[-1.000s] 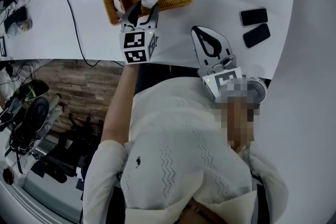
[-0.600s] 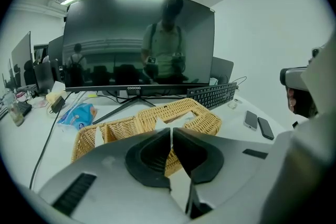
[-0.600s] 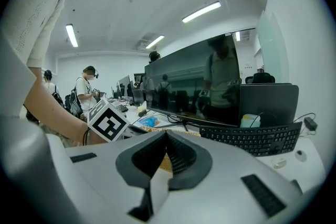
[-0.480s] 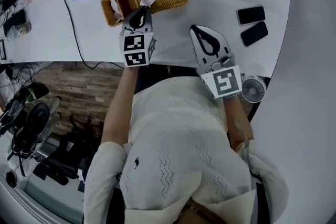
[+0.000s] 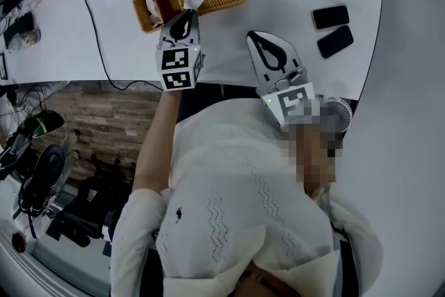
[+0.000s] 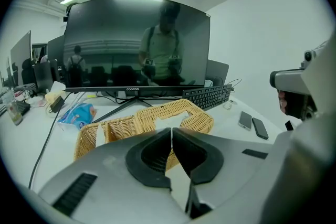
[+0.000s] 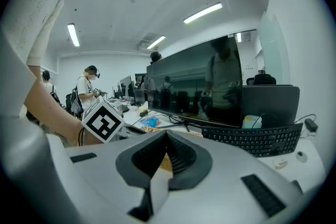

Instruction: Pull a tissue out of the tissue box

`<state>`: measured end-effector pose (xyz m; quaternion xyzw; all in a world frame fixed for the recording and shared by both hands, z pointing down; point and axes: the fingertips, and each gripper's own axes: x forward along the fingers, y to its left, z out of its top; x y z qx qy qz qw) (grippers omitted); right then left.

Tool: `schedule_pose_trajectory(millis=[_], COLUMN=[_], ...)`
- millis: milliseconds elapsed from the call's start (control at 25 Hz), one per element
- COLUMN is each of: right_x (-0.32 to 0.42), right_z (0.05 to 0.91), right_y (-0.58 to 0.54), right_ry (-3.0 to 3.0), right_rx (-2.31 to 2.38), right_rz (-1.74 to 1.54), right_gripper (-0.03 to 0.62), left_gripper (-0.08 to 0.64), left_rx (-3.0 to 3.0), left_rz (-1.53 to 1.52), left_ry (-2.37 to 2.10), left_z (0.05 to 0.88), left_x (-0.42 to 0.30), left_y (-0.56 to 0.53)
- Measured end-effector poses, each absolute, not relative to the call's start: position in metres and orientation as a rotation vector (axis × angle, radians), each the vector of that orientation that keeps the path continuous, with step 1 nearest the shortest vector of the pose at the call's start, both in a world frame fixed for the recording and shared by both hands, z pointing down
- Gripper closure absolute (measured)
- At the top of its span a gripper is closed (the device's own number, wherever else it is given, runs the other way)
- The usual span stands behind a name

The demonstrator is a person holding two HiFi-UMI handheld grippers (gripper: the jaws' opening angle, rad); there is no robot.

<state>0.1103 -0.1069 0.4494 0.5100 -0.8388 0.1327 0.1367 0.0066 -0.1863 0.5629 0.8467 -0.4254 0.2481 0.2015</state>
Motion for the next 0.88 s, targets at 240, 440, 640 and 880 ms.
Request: schedule_pose_trajectory(millis=[240,440,640,880], right_x=[0.107,0.105,0.103,0.102], right_z=[0.449,0.447,0.447,0.446], right_y=[-0.104,-0.102,-0.099,-0.097], right_ry=[-2.429,-2.434,-2.437,-2.437], right_rx=[1.465,1.462,1.456,1.450], right_rz=[0.377,0.368,0.361,0.352], right_gripper=[0.591,0.591,0.591,0.591], left_gripper=[0.540,0.540,0.540,0.540], left_rx=[2.369,2.367,2.363,2.362], left_rz=[0.684,0.675,0.668,0.656], left_ry=[-1.200,-1.214,-1.223,-1.235], left_z=[0.561,0.556,0.553,0.550], left_x=[0.003,0.000,-0.004,-0.008], left_y=[-0.182,-0.178,-0.174,-0.168])
